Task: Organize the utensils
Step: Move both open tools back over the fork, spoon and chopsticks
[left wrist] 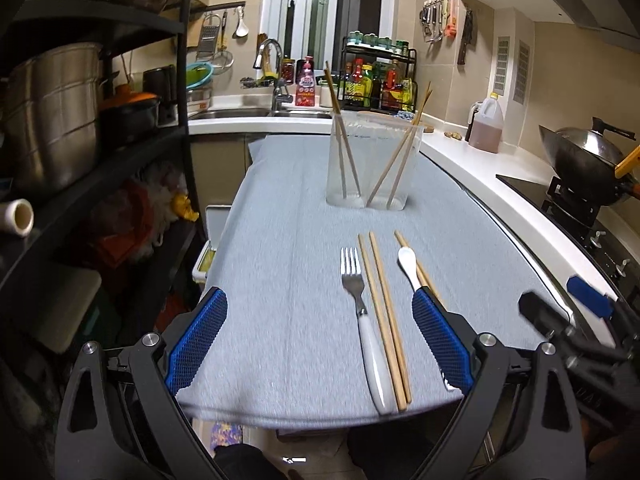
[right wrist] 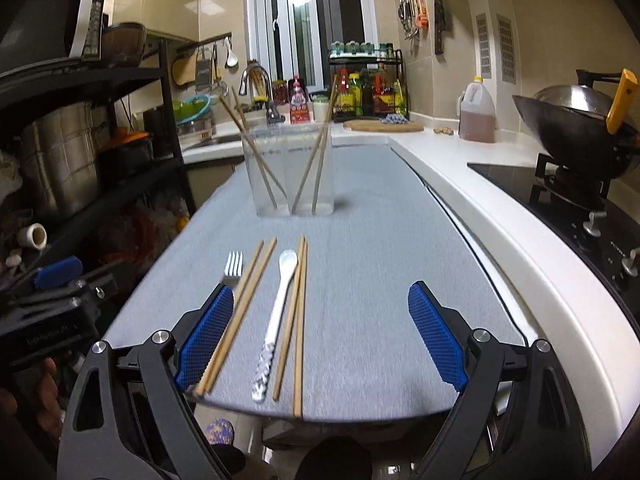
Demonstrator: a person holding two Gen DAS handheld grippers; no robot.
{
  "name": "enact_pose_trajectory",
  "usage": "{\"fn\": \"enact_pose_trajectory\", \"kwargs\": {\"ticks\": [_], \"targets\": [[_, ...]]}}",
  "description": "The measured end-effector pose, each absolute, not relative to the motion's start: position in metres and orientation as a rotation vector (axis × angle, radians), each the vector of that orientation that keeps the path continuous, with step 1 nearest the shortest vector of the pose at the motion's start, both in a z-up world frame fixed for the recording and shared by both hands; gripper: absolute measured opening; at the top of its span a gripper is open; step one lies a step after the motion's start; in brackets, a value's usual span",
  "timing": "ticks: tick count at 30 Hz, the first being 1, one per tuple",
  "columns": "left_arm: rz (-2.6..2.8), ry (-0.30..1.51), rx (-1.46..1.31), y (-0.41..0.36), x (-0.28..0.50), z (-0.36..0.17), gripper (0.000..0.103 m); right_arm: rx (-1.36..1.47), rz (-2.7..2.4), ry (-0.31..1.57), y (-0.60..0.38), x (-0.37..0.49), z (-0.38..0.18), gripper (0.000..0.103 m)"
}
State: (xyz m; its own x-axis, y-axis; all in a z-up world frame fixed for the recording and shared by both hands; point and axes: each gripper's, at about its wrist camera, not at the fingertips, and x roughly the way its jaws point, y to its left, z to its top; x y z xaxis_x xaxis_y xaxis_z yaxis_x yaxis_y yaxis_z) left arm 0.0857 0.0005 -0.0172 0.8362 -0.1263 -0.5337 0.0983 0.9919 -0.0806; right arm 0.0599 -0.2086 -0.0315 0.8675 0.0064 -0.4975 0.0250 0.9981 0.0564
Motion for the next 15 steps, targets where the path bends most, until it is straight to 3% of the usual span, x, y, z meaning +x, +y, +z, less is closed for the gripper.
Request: {"fn": "enact_pose_trajectory", "kwargs": {"ticks": [15], "targets": [[-0.089,0.599,-0.053,0.002,0.075,-0.052,0.091,0.024,-0.039,0.590,-0.213,0.063,-0.077,0.087]]}}
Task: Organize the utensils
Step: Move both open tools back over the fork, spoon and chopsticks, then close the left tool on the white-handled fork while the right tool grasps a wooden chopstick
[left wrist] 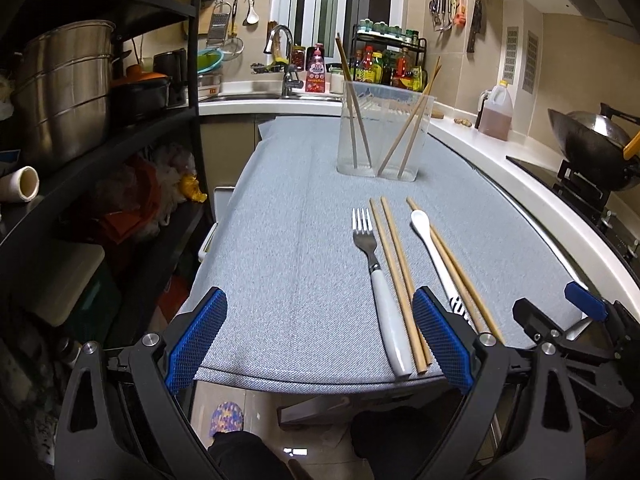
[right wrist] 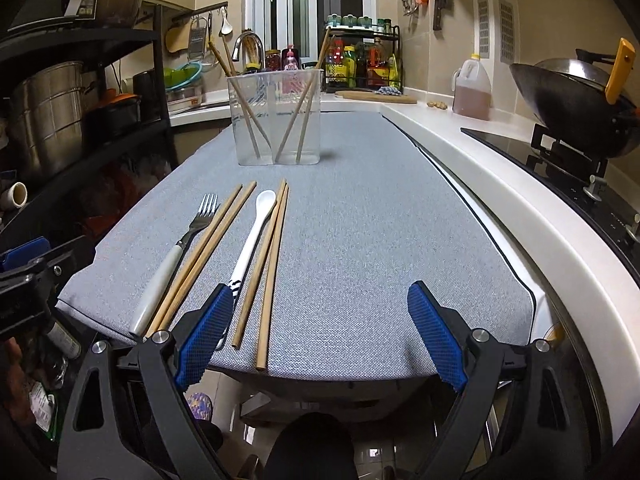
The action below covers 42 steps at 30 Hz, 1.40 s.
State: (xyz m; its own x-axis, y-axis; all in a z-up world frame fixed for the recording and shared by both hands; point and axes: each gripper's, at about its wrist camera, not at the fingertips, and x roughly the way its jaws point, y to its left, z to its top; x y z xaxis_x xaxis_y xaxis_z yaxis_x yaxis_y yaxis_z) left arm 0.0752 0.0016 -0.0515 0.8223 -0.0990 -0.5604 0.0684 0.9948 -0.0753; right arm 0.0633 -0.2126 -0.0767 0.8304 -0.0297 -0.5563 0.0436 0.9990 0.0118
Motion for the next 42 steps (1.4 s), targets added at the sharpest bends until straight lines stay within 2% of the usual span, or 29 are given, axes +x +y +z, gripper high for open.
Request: {"fn": "enact_pose_trajectory", "kwargs": {"ticks": [3,10,20,23,26,28,30,42], "targets": [[-0.086,0.614,-0.062,0.003,0.078,-0.054,0.091,0.019,-0.038,0.613,-0.212,0.071,-0.084,0.087],[-0.080,0.624,-0.059,0.003,0.079,-0.057,0.091,0.025,-0.029,0.659,-0.211,0.088,-0.101,0.074],[-0.078,0.647,-0.064,0.002,0.084,-0.065,0.091,0.004,-0.013,0.625,-0.204,0.093,-0.110,0.073],[-0.085,0.648,-0.076,0.001,0.086,-0.068,0.091,0.003,0.027,0.593,-0.202,0.090,-0.113,0.063],[-0.099,0.651,-0.085,-0.002,0.090,-0.072,0.091,0.003,0.072,0.573,-0.201,0.087,-0.113,0.044],[-0.109,0.657,-0.091,-0.005,0.094,-0.076,0.091,0.005,0.085,0.566,-0.203,0.086,-0.113,0.018],[-0.118,0.662,-0.095,-0.008,0.097,-0.079,0.091,0.031,0.086,0.567,-0.209,0.086,-0.113,0.008],[-0.097,0.665,-0.035,-0.022,0.119,-0.102,0.091,0.057,0.100,0.564,-0.214,0.087,-0.113,0.006]]}}
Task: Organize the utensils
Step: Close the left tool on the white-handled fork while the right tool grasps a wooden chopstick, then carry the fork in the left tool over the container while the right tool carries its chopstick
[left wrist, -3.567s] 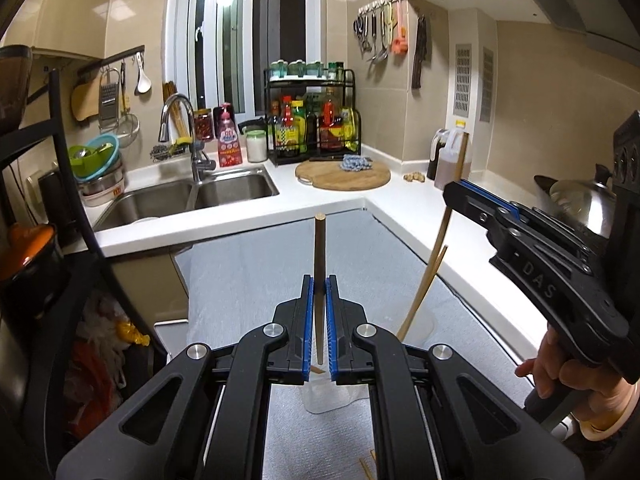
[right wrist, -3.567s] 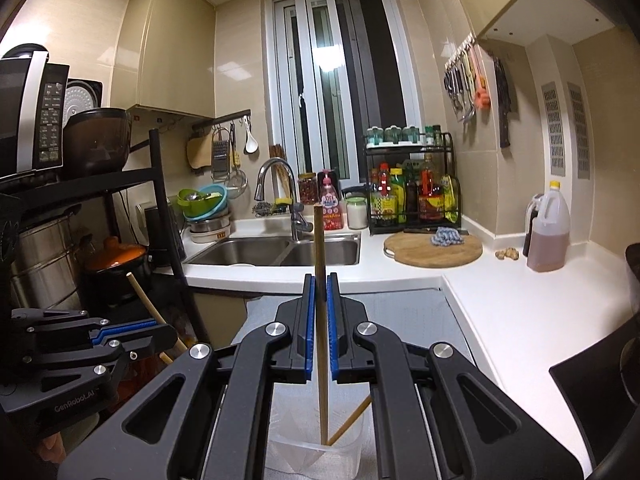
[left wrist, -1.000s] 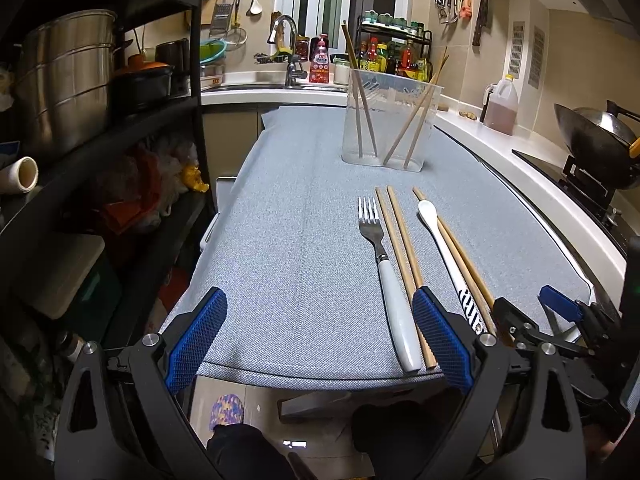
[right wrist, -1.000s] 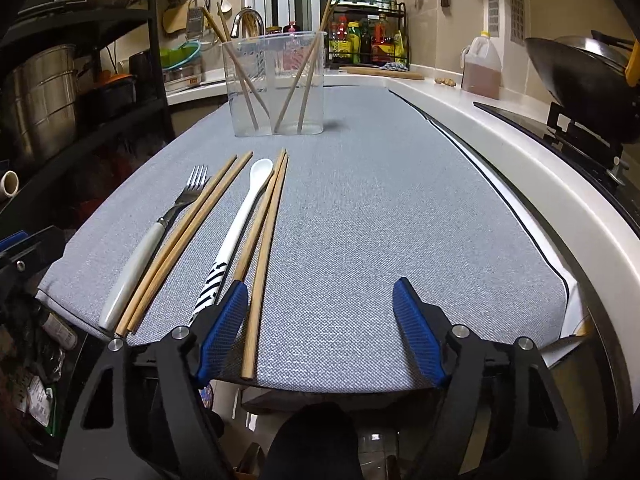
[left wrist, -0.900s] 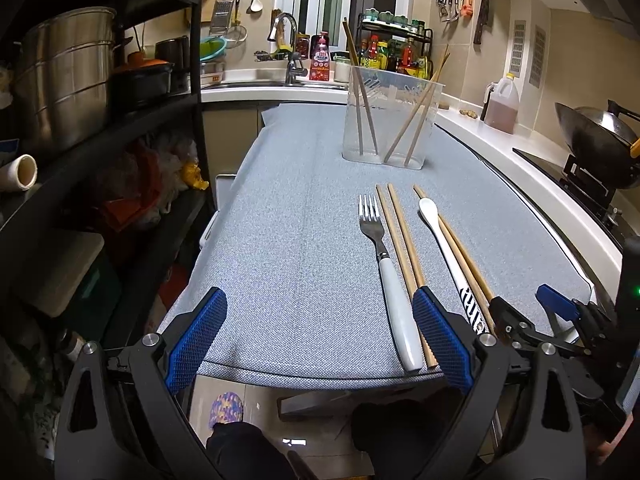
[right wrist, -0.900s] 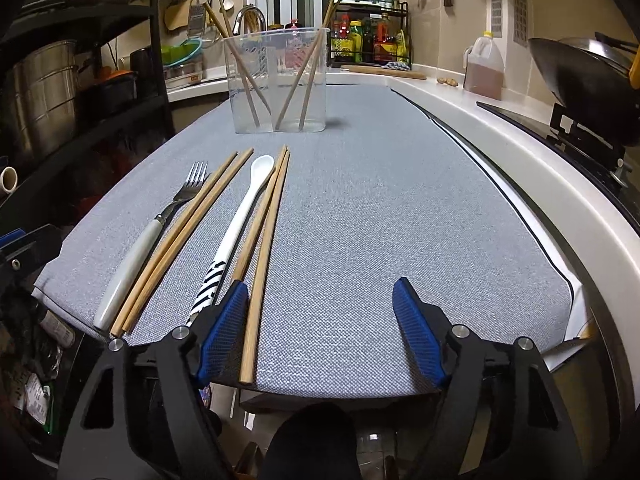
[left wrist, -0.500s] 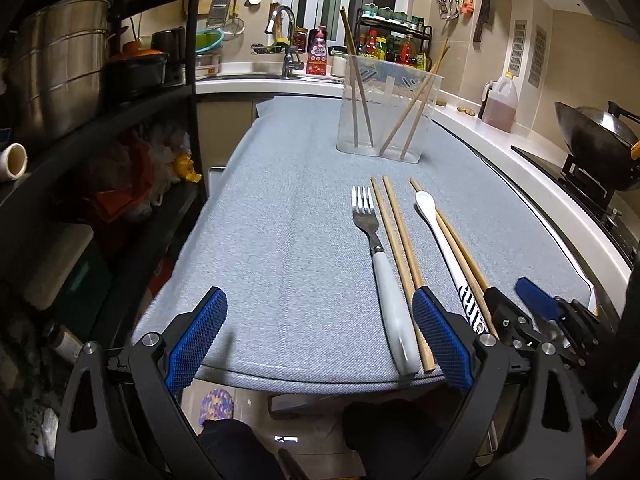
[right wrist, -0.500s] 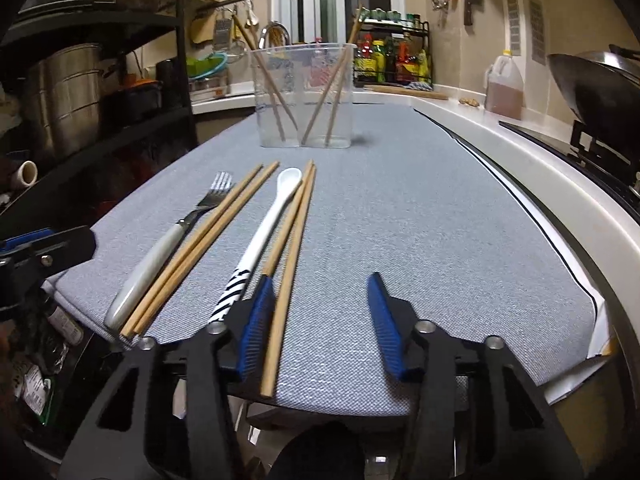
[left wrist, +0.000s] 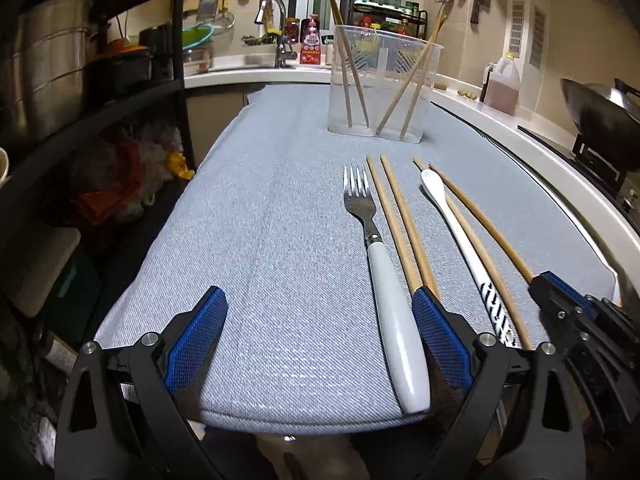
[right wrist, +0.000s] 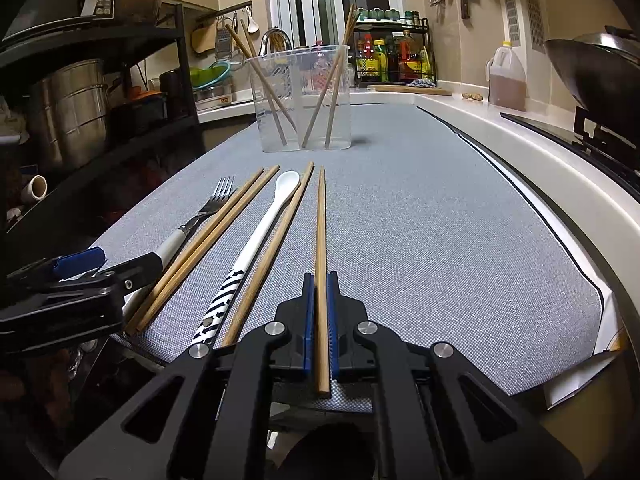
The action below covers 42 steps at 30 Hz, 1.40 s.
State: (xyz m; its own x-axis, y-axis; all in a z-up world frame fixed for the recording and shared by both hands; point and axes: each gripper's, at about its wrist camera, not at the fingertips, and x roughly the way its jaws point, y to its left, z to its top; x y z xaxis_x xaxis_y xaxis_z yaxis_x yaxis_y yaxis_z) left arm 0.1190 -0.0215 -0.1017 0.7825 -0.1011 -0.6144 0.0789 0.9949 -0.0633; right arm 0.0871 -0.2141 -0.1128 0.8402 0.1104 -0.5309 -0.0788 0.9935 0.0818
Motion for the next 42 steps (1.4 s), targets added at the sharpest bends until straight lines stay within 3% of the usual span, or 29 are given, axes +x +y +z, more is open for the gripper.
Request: {"fn": "enact_pose_trajectory", "kwargs": {"ticks": [5,7,10,12,14,24,42], "targets": [[-0.080,0.622,0.017,-0.023,0.116,-0.106,0.086,0.055,0.095,0.552,-0.215,0.088,-0.115,0.006],[-0.088,0.596,0.020,-0.023,0.113,-0.106,0.079,0.051,0.093,0.547,-0.214,0.088,-0.116,0.006],[-0.131,0.566,0.036,-0.026,0.113,-0.105,0.053,0.044,0.088,0.541,-0.212,0.088,-0.116,0.006],[-0.178,0.554,0.054,-0.030,0.112,-0.105,0.026,0.043,0.086,0.540,-0.212,0.088,-0.115,0.006],[-0.201,0.560,0.057,-0.034,0.113,-0.105,0.017,0.041,0.088,0.541,-0.212,0.088,-0.115,0.006],[-0.241,0.520,0.009,-0.028,0.106,-0.080,0.017,0.045,0.086,0.577,-0.213,0.089,-0.106,0.006],[-0.289,0.336,0.042,-0.028,0.088,-0.018,0.015,0.050,0.108,0.413,-0.217,0.080,-0.040,0.006]]}}
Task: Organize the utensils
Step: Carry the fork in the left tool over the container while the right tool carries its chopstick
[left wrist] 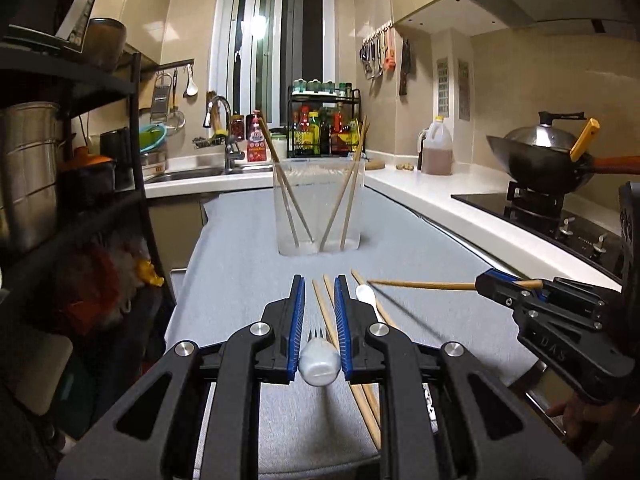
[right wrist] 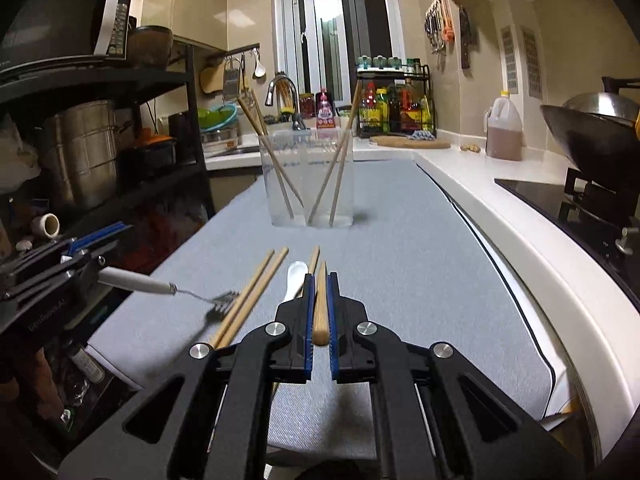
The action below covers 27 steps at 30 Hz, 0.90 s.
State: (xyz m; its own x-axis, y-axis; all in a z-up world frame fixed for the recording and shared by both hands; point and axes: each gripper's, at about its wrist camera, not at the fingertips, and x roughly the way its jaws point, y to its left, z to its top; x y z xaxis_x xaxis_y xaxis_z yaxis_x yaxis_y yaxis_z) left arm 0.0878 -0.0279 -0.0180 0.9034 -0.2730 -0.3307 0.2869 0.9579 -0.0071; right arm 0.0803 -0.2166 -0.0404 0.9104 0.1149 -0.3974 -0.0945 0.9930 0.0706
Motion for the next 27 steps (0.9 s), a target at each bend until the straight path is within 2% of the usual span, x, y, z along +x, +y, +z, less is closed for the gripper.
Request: {"fn": "enact_pose_trajectory", "kwargs": {"ticks": [6,19,27], "targets": [[-0.305,0.318,0.041,-0.027,0.093,-0.006,0.015,0.053,0.118,0.400,-0.215,0.096,-0.024,0.006],[-0.314,0.471,-0.010,-0.012,0.152,0.031,0.015,0.057,0.103,0.404,-0.217,0.135,0.022,0.006],[-0.324,0.502,0.018,-0.011,0.175,0.055,0.015,0.026,0.140,0.402,-0.212,0.155,0.048,0.006]]}}
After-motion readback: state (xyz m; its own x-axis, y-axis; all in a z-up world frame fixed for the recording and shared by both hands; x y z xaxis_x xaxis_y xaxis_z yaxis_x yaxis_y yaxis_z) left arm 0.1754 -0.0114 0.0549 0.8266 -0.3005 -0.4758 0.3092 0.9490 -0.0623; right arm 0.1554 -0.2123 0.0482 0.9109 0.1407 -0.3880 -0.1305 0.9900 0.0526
